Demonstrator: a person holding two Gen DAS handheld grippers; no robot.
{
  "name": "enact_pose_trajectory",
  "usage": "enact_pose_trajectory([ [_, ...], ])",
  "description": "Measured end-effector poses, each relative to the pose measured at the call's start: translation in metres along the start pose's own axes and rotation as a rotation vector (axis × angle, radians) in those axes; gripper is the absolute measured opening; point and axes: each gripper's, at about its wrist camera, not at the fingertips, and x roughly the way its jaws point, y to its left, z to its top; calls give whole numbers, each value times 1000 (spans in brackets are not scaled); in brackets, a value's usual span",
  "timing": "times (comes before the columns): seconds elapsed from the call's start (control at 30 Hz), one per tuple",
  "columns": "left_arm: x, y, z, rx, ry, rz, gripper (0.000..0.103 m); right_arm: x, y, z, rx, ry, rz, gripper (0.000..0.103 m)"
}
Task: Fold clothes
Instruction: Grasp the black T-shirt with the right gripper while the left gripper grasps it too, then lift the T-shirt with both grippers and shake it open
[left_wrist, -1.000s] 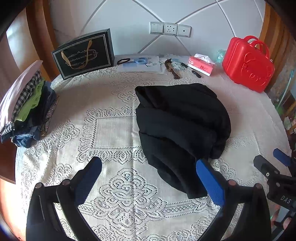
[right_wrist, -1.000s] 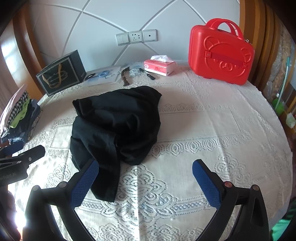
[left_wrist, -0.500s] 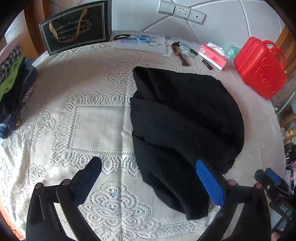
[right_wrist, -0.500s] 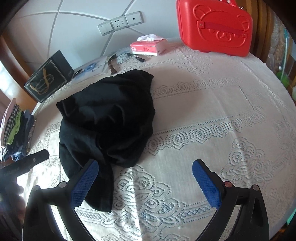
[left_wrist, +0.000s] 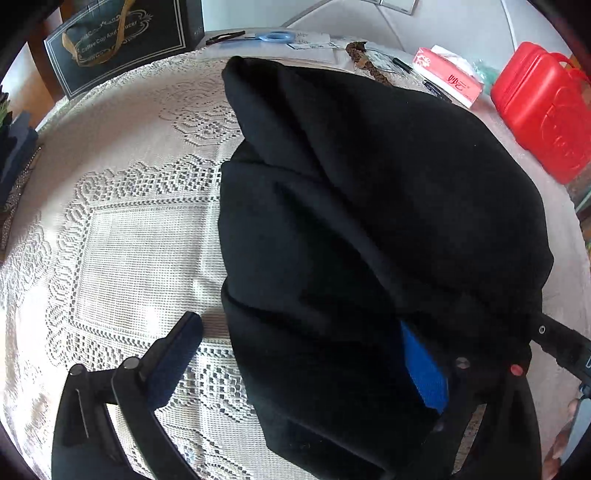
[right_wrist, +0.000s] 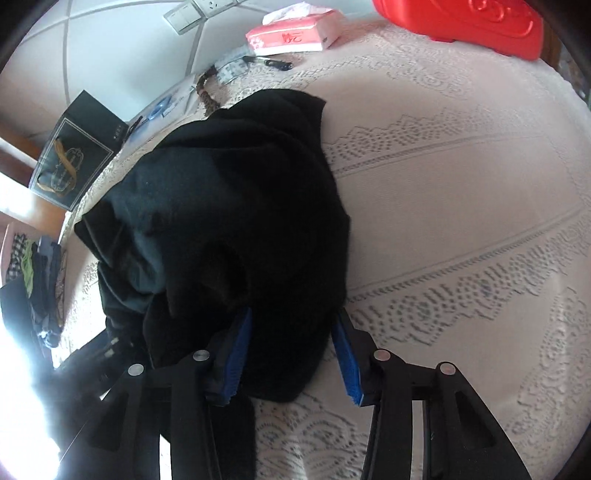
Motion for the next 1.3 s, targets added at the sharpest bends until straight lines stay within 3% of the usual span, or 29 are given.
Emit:
enact_pose_trajectory([
  [0.07,-1,1,1,-5,5,-3,101,2,6,1,-26,-15,-15,46],
  [0.1,-3,1,1,-4,6,-9,93,3,9,0,-49,-19,-27,46],
  [0.13,-7,0,2,8,9,-33,70,4,12,0,-75,-21,-40,45],
  [0.2,-17,-4,4,43,17,-86,38,5,22,-2,-159,-12,-108,21],
  [0.23,-22,-4,5,57,11,-79,28,4,26,-3,-188,-9,-117,7],
  [0.33,-46,9,12,77,-38,-22,19,-12,32,-3,-257,-47,-160,7],
  [0.47,-90,57,26,20,-147,95,19,-78,13,4,-257,-241,-288,7],
  [0.57,-115,94,32,-46,-189,90,19,-122,-14,3,-207,-333,-335,7],
  [0.63,-122,112,39,-88,-174,40,29,-141,-32,-1,-166,-364,-344,8],
  [0.7,-121,121,35,-123,-154,-8,44,-149,-50,-9,-120,-361,-316,18],
  [0.77,-119,126,27,-148,-136,-46,59,-148,-66,-20,-70,-329,-283,42],
  [0.8,-115,125,22,-152,-123,-55,67,-146,-73,-26,-49,-316,-269,47],
  [0.87,-105,131,15,-163,-91,-57,68,-144,-87,-30,-7,-285,-237,71],
  [0.93,-98,136,9,-173,-59,-43,68,-145,-100,-33,49,-267,-212,77],
  [1.1,-81,149,13,-192,-42,-4,68,-151,-125,-36,138,-252,-139,75],
  [1.17,-75,153,22,-188,-41,14,68,-150,-127,-27,132,-235,-122,58],
  [1.27,-61,156,37,-174,-36,66,68,-141,-117,-2,96,-201,-88,43],
  [1.3,-54,157,40,-170,-24,82,68,-135,-112,7,84,-192,-73,43],
])
